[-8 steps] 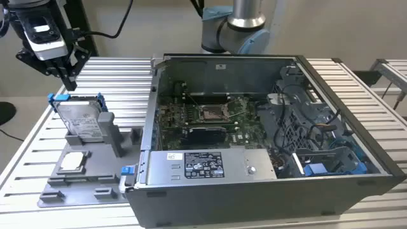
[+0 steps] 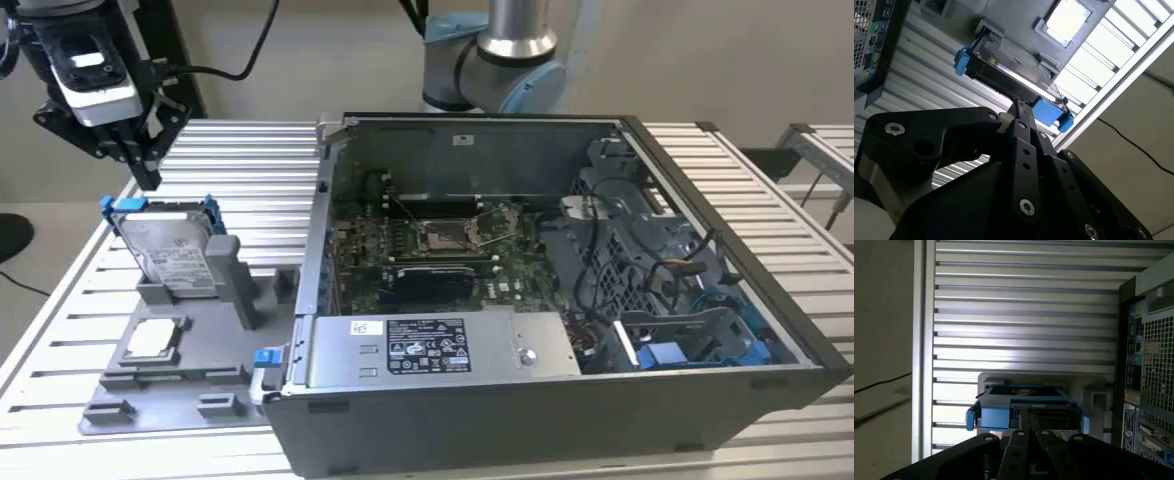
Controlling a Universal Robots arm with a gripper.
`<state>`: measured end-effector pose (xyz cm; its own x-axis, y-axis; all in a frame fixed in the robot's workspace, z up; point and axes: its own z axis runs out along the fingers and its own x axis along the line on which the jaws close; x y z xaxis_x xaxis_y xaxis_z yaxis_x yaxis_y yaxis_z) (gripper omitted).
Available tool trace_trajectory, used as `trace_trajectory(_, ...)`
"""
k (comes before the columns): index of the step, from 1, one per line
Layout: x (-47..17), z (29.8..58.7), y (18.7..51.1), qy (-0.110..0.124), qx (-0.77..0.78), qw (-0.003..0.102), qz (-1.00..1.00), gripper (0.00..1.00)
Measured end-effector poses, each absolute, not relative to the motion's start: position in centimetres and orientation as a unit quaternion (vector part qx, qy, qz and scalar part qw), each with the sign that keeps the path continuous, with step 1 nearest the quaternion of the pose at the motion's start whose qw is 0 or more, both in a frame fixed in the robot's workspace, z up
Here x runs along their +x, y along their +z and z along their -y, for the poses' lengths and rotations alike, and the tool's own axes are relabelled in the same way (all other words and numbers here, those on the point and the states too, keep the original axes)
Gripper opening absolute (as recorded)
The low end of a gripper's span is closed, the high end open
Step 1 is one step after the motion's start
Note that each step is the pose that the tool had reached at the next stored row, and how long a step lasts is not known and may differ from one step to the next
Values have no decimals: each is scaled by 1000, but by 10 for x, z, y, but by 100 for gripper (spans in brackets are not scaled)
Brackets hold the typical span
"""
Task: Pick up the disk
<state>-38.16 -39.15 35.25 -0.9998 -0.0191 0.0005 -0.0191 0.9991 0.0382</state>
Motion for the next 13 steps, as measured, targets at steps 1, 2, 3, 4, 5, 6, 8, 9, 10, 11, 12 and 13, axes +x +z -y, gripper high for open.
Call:
trace_trajectory(1, -382, 391, 352, -19, 10, 0, 1000, 0)
trace_trajectory(2, -382, 391, 352, -19, 10, 0, 1000, 0)
trace_trajectory(3, -382, 391, 352, -19, 10, 0, 1000, 0)
trace_trajectory(4, -382, 391, 352, -19, 10, 0, 1000, 0)
trace_trajectory(5, -382, 391, 352, -19, 10, 0, 1000, 0)
trace_trajectory(6, -382, 391, 353, -19, 10, 0, 1000, 0)
trace_trajectory(8, -385, 391, 353, -19, 9, 1, 1000, 0)
trace_trajectory(9, -387, 392, 352, -19, 10, 0, 1000, 0)
trace_trajectory(10, -391, 392, 353, -19, 9, 0, 1000, 0)
trace_trajectory(11, -394, 392, 352, -19, 10, 0, 1000, 0)
trace_trajectory(12, -398, 393, 352, -19, 9, 0, 1000, 0)
trace_trajectory(13, -400, 395, 352, -19, 10, 0, 1000, 0)
